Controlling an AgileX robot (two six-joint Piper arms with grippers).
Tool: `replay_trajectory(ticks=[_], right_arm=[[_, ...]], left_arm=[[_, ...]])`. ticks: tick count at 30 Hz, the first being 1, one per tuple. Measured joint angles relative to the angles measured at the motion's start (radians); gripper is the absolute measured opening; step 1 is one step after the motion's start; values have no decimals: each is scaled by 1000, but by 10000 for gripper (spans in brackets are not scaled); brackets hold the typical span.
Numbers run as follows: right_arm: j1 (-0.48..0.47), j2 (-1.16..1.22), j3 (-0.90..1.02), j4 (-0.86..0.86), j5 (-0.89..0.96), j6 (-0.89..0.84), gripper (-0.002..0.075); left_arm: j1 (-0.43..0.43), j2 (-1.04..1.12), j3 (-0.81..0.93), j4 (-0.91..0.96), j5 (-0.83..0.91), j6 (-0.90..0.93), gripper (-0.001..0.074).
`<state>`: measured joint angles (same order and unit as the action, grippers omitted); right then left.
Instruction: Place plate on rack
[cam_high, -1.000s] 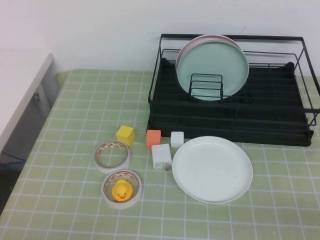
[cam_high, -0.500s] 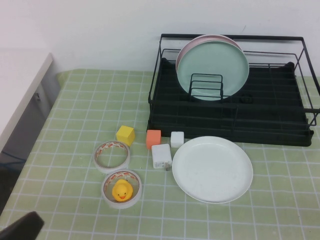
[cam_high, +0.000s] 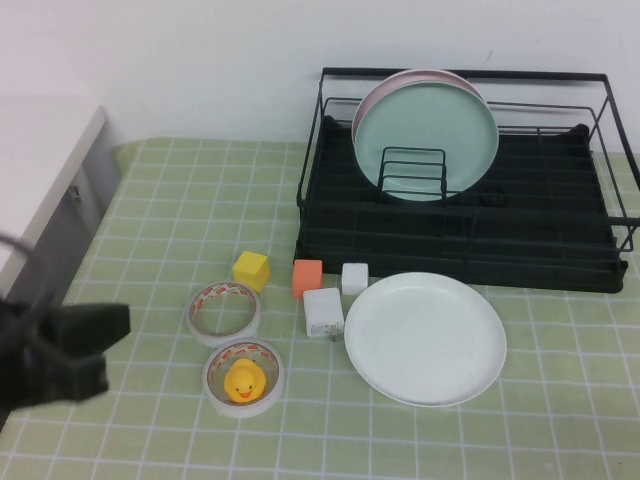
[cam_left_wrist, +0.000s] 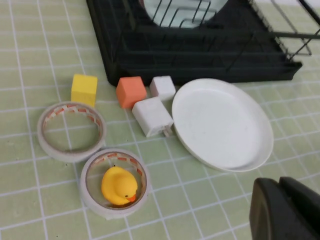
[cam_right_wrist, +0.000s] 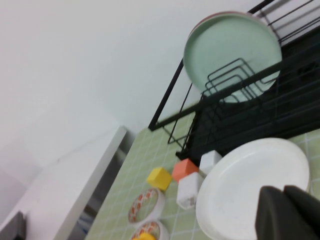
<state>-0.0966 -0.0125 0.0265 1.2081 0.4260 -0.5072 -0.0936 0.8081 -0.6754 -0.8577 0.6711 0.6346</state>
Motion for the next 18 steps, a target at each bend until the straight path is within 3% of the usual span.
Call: replay_trajectory(ticks=[4,7,18], right_arm=[[0,0,0,7,39,-67,11],[0,0,0,27,52,-114,11],[0,0,0,33,52,-160,11]], left_arm=[[-11,142,-71,4,9,15,-1],[-70,230,-106,49,-11,4,-1],[-434,563,-284,437,-86,-328,-1]])
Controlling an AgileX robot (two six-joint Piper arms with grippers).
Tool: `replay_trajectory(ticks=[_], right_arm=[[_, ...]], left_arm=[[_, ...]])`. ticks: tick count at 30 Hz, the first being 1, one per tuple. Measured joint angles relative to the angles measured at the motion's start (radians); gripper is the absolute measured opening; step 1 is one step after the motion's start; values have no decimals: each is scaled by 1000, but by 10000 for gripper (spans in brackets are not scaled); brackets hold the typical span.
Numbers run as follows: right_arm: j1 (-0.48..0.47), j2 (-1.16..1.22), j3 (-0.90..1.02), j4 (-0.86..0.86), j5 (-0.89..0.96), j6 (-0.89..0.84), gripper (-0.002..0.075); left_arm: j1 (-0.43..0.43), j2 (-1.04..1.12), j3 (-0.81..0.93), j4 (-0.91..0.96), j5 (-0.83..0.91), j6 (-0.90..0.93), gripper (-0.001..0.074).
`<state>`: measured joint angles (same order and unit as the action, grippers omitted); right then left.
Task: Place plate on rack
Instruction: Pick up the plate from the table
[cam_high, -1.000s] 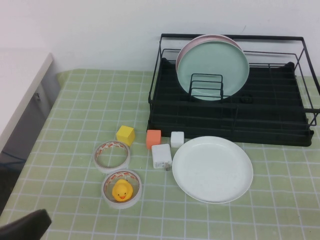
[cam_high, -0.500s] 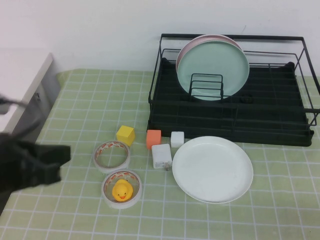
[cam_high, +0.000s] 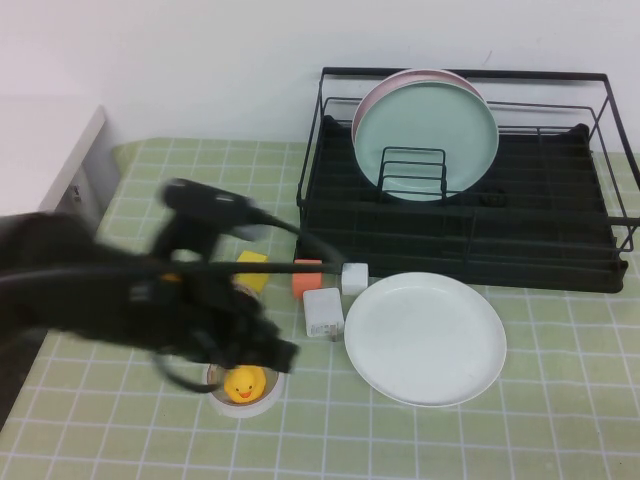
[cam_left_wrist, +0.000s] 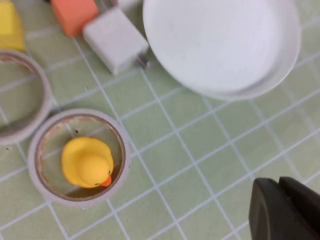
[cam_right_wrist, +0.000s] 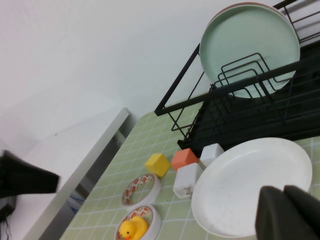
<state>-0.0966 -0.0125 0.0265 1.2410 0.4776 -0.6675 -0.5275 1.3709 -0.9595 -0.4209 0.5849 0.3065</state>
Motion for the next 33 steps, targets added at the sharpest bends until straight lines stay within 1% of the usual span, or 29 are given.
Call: replay_trajectory(ticks=[3,6,10,12,14,16,18,21,23,27,33], right_arm=[[0,0,0,0,0,-2,11],[0,0,0,2,0,-5,11],[0,0,0,2,1,-6,11],[0,0,0,2,1,-7,11],[0,0,0,4,1,-7,11],[0,0,0,4,5,-7,11],[0,0,0,4,12,-7,11],[0,0,0,4,36,-7,11],[0,0,0,4,60,-9,11],[0,0,0,4,105,-9,11],[0,0,0,-27,191,-9,11]], left_arm=[[-62,110,-84,129,45,-112,-1],[-106,219,-186,225,107,-173,-1],[-148,352,-308,328,174,-259,0],[-156,420,-372,353,202,-319,23],[-158,482,-430,350,240,-382,81],[-156,552,-492,329,289,-426,162],[-154,618,-546,291,322,-452,276],[-152,697,-600,240,325,-474,414],[-148,737,-619,217,299,-497,455],[-129,797,-627,205,218,-562,463],[-106,847,-627,175,101,-618,430]])
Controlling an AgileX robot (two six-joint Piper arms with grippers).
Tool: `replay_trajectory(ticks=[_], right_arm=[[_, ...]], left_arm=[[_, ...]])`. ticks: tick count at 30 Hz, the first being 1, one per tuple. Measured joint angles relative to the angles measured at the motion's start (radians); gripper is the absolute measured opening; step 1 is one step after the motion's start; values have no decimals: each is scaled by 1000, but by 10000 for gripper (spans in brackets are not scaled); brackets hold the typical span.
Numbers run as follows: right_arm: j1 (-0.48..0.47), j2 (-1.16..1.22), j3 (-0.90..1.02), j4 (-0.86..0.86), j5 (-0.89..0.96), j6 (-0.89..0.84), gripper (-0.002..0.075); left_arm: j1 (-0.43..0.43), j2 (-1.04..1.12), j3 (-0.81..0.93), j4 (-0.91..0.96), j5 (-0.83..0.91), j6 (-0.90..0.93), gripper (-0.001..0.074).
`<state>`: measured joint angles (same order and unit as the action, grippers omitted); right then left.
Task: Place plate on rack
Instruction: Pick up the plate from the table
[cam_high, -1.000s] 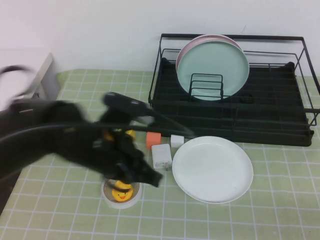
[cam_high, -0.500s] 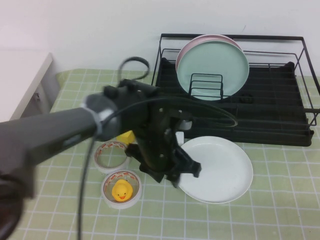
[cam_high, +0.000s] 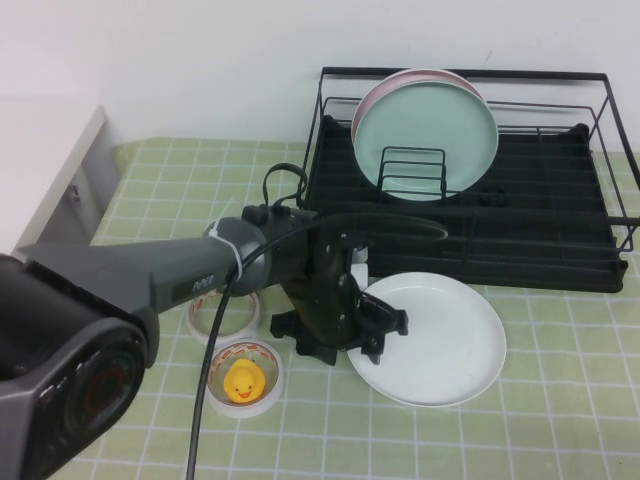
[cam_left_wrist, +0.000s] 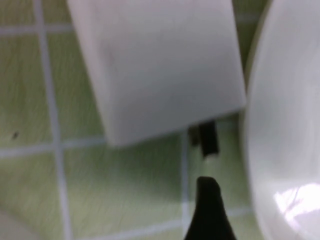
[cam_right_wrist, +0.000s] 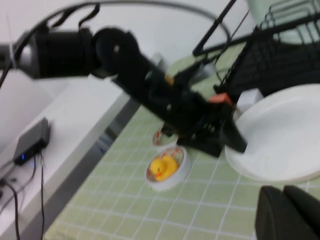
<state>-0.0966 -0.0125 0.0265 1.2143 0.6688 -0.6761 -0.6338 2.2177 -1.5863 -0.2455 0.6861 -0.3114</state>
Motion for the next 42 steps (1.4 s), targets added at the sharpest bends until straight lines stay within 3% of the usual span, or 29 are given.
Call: replay_trajectory(ticks=[10,12,16,19,28,35,42], right_arm=[[0,0,0,-14,13,0,11],[0,0,0,-14,13,0,11],[0,0,0,-14,13,0,11],[0,0,0,-14,13,0,11],[0,0,0,-15,7,42,11],[0,0,0,-15,-57,228,11],[0,0,-17,-17,-65,285,13]], left_arm=[[4,40,-10,-75,-93,-2,336],[4,40,-10,-75,-95,5,283],[6,46,-10,-68,-95,48,88],[8,48,-13,-89,-100,71,31],[8,30,-11,-265,24,378,4],[12,-46,-11,-376,33,497,2],[42,-140,0,-385,29,551,2]])
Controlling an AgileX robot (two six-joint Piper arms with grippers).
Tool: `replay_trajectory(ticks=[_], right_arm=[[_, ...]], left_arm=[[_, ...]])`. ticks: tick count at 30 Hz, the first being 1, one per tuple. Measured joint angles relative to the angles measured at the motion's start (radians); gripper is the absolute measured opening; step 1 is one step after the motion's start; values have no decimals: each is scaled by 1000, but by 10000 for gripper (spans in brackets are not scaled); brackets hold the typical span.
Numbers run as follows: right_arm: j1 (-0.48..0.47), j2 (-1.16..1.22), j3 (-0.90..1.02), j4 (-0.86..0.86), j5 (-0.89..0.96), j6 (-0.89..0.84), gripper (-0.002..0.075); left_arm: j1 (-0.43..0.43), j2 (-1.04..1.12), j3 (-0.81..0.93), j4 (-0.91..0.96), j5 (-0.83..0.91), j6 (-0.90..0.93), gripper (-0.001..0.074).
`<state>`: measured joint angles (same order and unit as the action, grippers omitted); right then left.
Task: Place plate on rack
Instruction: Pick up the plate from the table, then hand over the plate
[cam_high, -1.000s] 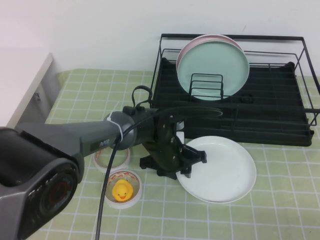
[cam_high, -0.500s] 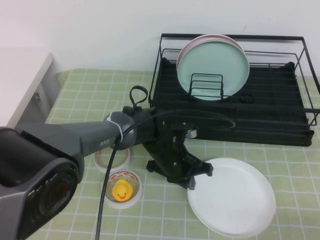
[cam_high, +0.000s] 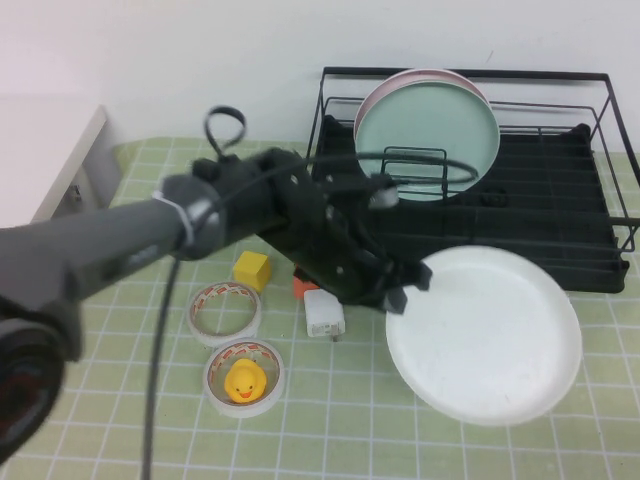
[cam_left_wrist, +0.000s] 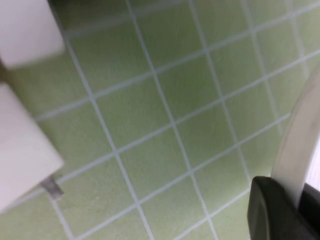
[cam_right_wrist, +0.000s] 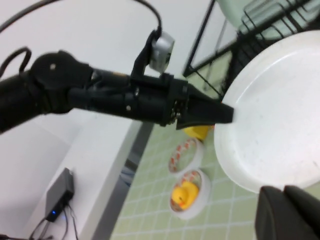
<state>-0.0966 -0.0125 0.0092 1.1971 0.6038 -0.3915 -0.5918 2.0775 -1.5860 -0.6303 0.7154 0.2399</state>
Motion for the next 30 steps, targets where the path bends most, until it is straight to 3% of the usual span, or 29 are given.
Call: replay_trajectory(ticks=[5,12,14,21,30], right_arm=[[0,92,-116,-33,37,-16,101],[0,447,-310,-51,65,-182,417],[0,554,-377,-51,91,-250,463],[0,923,-572,94,299,-609,499],[0,1244,-752,205,394,-926,500]], left_arm=[[38,-131,77,-23,-38,56,2],[81,-380,290,-142,-112,232,2],[81,-445,360,-178,-152,285,2],[81,-618,562,-262,-267,398,2],[81,-677,598,-309,-279,435,2]])
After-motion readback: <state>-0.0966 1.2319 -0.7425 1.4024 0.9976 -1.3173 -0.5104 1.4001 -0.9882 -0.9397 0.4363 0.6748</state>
